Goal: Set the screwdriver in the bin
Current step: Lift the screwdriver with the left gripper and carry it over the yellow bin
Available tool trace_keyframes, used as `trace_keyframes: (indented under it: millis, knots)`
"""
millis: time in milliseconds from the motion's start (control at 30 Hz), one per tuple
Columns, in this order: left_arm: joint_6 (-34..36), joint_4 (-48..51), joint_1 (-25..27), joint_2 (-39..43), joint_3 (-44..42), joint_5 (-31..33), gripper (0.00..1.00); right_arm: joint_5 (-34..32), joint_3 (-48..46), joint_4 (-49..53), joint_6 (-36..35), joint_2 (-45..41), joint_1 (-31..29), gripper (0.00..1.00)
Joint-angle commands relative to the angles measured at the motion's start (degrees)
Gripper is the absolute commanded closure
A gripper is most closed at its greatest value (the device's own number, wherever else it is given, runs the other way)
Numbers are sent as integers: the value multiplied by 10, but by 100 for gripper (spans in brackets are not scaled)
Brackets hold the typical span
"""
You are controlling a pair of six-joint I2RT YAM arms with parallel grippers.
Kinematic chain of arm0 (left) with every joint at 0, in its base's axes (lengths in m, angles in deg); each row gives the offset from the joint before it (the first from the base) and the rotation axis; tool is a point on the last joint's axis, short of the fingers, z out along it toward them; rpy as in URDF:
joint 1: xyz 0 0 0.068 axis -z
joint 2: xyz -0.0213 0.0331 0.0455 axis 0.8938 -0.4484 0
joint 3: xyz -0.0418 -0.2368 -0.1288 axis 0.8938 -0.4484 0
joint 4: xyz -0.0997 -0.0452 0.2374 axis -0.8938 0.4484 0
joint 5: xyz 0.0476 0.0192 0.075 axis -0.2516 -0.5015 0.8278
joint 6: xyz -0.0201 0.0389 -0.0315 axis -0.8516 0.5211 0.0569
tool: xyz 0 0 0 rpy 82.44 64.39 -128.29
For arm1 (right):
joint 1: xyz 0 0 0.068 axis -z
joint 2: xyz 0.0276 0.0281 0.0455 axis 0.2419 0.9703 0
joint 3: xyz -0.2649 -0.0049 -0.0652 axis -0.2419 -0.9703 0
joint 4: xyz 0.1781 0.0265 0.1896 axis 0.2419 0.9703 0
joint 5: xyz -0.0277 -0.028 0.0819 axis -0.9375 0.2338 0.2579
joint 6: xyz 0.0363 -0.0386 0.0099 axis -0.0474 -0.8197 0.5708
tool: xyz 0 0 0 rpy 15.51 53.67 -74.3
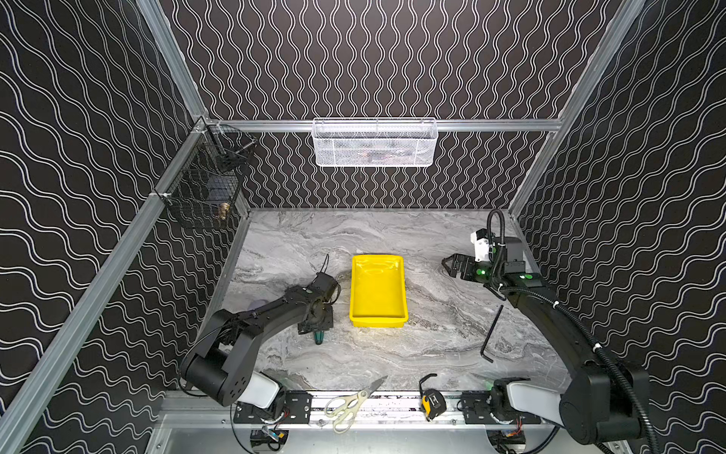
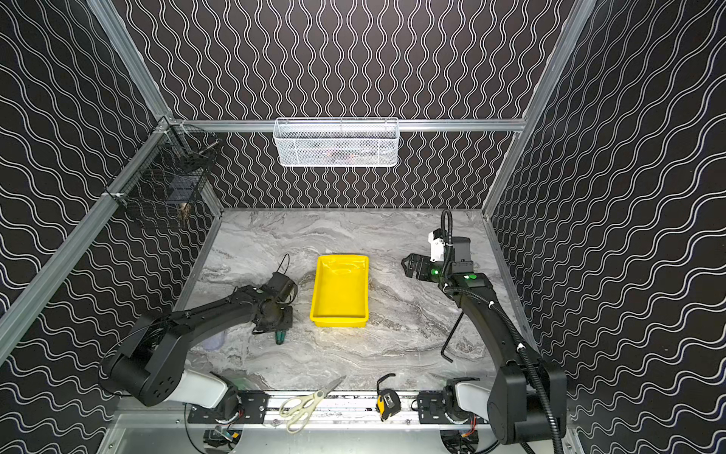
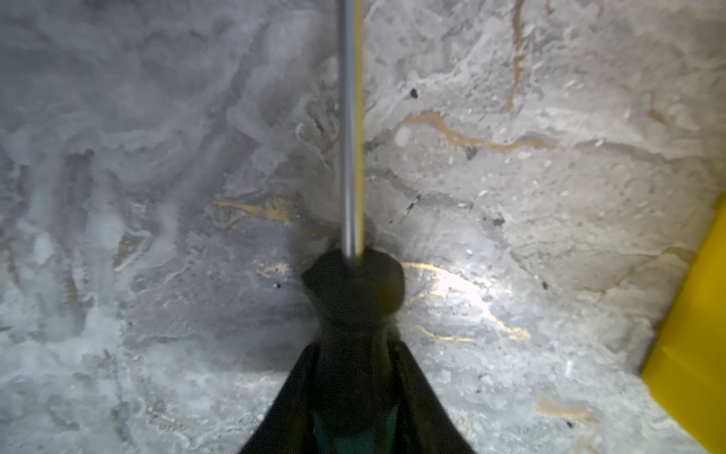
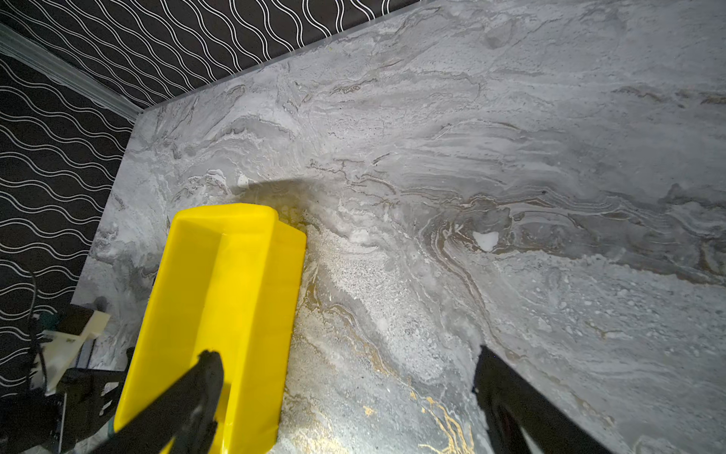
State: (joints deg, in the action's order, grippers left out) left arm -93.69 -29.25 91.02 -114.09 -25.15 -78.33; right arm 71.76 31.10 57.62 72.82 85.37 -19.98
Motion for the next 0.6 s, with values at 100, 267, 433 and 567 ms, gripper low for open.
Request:
trace_keyframes:
  millis: [100, 267, 433, 567]
  knots:
    - [-5, -12, 0, 5, -7, -24, 82, 13, 4, -16, 5, -5, -1, 0]
    - [0, 18, 0, 28, 7, -12, 88, 14, 5, -14, 5, -7, -1, 0]
    - [3, 54, -1, 61, 28, 2, 89, 19, 4, -18, 7, -11, -1, 1]
    - [6, 84, 0, 91, 51, 6, 89, 28, 2, -21, 11, -11, -1, 1]
